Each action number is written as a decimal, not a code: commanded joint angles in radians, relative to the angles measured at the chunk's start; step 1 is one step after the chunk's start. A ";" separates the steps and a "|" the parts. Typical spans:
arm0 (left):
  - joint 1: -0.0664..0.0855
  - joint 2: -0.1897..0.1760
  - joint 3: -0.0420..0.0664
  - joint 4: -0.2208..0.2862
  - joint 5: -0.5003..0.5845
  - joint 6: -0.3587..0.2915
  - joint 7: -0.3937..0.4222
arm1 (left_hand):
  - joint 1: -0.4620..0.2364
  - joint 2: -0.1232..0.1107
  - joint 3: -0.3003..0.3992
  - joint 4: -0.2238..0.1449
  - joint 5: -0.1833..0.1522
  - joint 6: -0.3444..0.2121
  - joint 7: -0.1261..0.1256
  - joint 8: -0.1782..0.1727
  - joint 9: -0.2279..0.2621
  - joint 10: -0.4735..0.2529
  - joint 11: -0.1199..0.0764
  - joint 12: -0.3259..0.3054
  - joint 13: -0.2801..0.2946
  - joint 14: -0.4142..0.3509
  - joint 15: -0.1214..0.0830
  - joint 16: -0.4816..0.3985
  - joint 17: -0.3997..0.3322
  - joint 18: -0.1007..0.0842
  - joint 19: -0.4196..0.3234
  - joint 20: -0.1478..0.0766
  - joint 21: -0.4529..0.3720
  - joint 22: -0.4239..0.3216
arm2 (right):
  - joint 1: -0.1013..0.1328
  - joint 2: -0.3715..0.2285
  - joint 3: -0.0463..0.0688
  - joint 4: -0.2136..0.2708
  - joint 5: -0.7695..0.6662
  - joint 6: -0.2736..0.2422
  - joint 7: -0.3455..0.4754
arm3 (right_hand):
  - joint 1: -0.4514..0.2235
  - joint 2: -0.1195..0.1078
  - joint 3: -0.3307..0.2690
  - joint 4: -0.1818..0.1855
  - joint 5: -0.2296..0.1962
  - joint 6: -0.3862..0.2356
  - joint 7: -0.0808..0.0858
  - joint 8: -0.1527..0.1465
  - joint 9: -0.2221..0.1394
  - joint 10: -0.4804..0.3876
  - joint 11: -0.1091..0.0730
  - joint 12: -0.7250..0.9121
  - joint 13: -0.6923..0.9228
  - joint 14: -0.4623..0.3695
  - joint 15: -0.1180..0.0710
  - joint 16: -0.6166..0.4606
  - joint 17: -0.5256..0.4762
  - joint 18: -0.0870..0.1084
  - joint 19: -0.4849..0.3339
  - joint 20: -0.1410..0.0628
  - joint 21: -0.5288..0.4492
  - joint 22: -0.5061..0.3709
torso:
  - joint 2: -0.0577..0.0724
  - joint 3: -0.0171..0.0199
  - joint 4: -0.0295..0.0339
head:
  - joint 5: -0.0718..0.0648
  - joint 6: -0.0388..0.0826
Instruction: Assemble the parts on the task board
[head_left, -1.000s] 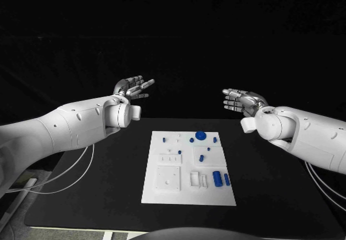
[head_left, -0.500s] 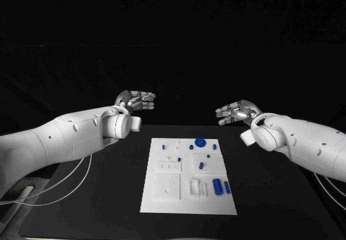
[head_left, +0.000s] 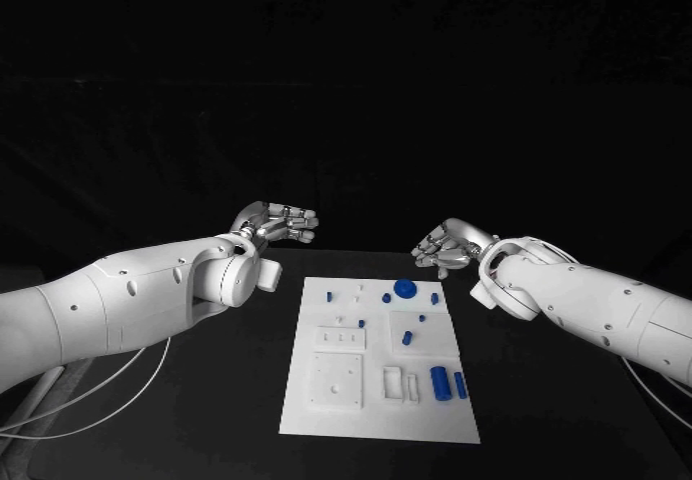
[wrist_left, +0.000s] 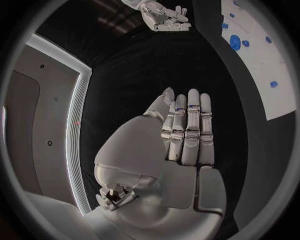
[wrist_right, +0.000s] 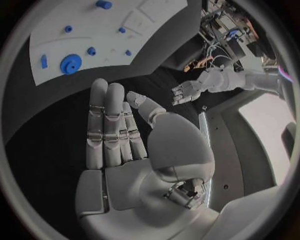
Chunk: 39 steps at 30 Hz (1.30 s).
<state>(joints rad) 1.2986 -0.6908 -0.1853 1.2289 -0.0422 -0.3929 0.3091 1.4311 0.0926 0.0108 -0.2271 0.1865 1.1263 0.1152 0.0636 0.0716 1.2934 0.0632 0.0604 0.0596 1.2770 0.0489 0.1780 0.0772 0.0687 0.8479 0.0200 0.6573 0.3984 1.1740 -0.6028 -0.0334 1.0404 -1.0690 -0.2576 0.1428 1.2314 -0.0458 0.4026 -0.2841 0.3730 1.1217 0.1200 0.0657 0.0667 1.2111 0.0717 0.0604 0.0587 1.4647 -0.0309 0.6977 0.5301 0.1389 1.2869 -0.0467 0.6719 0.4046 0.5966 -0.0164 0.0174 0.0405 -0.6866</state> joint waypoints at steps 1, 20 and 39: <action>0.001 -0.008 0.001 0.031 -0.053 0.025 0.018 | -0.013 0.003 0.000 -0.008 0.008 -0.009 0.006 0.000 -0.002 -0.022 0.010 -0.001 0.000 -0.010 0.001 0.003 -0.002 -0.003 -0.003 0.008 -0.003 -0.002 | -0.007 0.012 0.000 0.001 -0.243 -0.058 -0.031 | -0.011 -0.010 0.022 0.002 -0.005 -0.009 0.003 -0.003 -0.001 -0.015 0.003 -0.003 0.000 0.010 0.003 0.064 0.045 0.018 -0.013 0.000 0.047 0.047 | 0.032 -0.0080 0.0134 | -0.007 0.001; 0.003 -0.072 0.002 0.191 -0.081 0.043 0.030 | -0.074 0.001 -0.011 -0.053 0.001 -0.059 0.019 0.001 -0.002 -0.095 0.036 -0.002 0.000 -0.025 0.015 -0.008 -0.006 0.005 0.032 0.025 -0.073 -0.068 | -0.028 0.066 0.000 -0.014 -0.561 -0.132 -0.165 | -0.001 -0.054 -0.026 0.005 -0.044 -0.049 0.004 -0.003 -0.002 -0.102 0.023 -0.002 -0.001 -0.015 0.022 0.191 -0.015 0.022 0.037 0.016 0.050 0.137 | 0.120 -0.0290 0.0520 | -0.028 0.046; 0.005 -0.076 0.004 0.222 -0.083 0.045 0.027 | -0.084 0.002 -0.019 -0.051 -0.002 -0.067 0.020 0.001 -0.002 -0.107 0.039 -0.002 0.000 -0.021 0.018 -0.023 -0.005 0.005 0.056 0.028 -0.108 -0.105 | -0.035 0.088 -0.011 -0.028 -0.659 -0.140 -0.239 | 0.018 -0.078 -0.007 0.023 -0.123 -0.048 0.005 -0.004 -0.003 -0.112 0.026 -0.003 -0.001 -0.027 0.027 0.241 -0.067 0.018 0.067 0.021 -0.023 0.233 | 0.169 -0.0363 0.0636 | -0.041 0.071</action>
<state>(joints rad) 1.3017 -0.7684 -0.1823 1.4457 -0.1188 -0.3643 0.3231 1.3553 0.0943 -0.0034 -0.2774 0.1886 1.0662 0.1358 0.0636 0.0707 1.1948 0.1042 0.0605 0.0593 1.2575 0.0611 0.1617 0.0724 0.0690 0.8973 0.0463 0.5531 0.2953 1.1404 -0.5164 -0.0441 1.0151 -1.6781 -0.4009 -0.0716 1.2492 -0.1174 0.3927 -0.2610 0.2531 1.0711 0.1266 0.0658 0.0652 1.0933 0.1000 0.0604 0.0585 1.4449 -0.0036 0.9326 0.4635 0.1444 1.3457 -0.0251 0.6518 0.6341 0.7553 -0.0514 0.0783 0.0008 -0.6179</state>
